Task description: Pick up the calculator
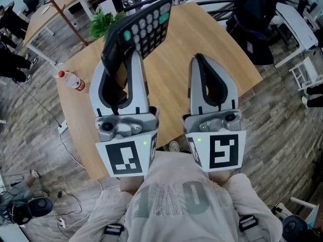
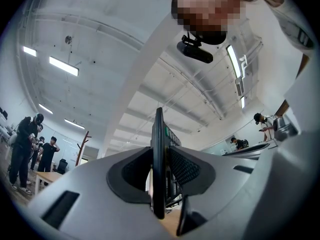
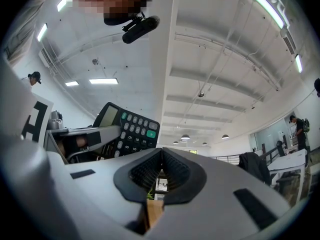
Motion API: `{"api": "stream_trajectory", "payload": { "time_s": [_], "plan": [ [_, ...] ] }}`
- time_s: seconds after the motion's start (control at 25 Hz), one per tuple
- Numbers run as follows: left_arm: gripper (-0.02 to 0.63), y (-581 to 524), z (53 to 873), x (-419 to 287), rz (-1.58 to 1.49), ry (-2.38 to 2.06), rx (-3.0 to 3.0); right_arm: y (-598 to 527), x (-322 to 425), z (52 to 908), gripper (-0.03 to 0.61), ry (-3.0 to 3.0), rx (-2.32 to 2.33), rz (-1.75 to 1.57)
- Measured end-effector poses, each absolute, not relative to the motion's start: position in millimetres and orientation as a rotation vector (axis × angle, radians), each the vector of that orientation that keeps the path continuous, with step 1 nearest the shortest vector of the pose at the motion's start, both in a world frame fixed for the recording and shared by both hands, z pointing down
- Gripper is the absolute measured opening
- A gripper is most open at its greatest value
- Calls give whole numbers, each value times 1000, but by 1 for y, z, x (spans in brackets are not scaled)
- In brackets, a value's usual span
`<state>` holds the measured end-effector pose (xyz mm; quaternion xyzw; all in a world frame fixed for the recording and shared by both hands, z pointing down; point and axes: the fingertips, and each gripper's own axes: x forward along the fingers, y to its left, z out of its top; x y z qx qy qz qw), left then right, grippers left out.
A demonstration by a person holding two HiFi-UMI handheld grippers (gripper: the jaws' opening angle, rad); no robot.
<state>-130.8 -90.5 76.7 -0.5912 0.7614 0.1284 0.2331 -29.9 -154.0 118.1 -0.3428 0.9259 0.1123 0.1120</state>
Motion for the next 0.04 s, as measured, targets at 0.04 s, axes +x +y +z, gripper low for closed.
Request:
{"api": "stream_trajectory", "payload": {
  "time_s": [0.04],
  "plan": [
    [121, -91, 76, -130, 353, 2091, -1622, -155, -29, 117, 20, 2716, -1010, 332]
  ]
}}
